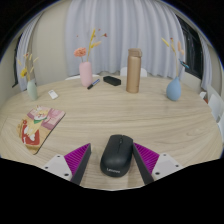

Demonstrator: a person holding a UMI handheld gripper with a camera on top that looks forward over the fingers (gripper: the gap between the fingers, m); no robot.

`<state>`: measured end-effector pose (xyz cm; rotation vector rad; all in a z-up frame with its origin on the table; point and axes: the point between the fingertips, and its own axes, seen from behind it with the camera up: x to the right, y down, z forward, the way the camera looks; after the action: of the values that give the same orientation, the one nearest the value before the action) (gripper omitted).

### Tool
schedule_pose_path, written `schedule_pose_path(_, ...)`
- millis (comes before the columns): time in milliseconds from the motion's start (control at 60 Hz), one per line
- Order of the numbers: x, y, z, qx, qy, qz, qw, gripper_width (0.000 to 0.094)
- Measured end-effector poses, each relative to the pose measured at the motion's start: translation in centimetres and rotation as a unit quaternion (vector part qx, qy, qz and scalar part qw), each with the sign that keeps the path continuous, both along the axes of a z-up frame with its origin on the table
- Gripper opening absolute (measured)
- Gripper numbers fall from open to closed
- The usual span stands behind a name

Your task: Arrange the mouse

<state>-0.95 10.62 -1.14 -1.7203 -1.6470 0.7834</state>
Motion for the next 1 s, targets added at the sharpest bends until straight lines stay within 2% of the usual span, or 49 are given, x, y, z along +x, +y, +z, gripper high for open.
schedule_pose_path(117, -1.5, -0.9, -0.1, 0.001, 0.001, 0.016, 1.000, 0.0835)
schedule_pose_path(200, -2.0, -1.1, -0.2, 0.005, 0.002, 0.019, 1.000, 0.0647)
schedule_pose_path(233, -2.0, -0.9, -0.1, 0.009, 0.002, 0.018, 1.000, 0.0471)
schedule_pose_path(333, -2.1, -0.9, -0.1, 0.018, 0.000, 0.019, 1.000, 0.0445)
schedule_pose_path(433, -2.1, -1.2, 0.2, 0.013, -0.011, 0.015, 1.000, 0.0354)
schedule_pose_path(533, -3.3, -1.9, 3.6, 0.023, 0.005, 0.004, 1.000, 0.0338)
schedule_pose_path(700, -8.4, -9.9, 11.5, -0.017, 0.048, 0.037, 0.998, 0.0336)
schedule_pose_path(783, -10.8, -15.8, 13.4, -0.038, 0.058, 0.063, 0.996, 0.0335)
schedule_pose_path(867, -12.6, -21.1, 13.2, -0.047, 0.064, 0.085, 0.993, 0.0334)
schedule_pose_path(1000, -12.9, -27.3, 7.8, -0.049, 0.027, 0.103, 0.993, 0.0334)
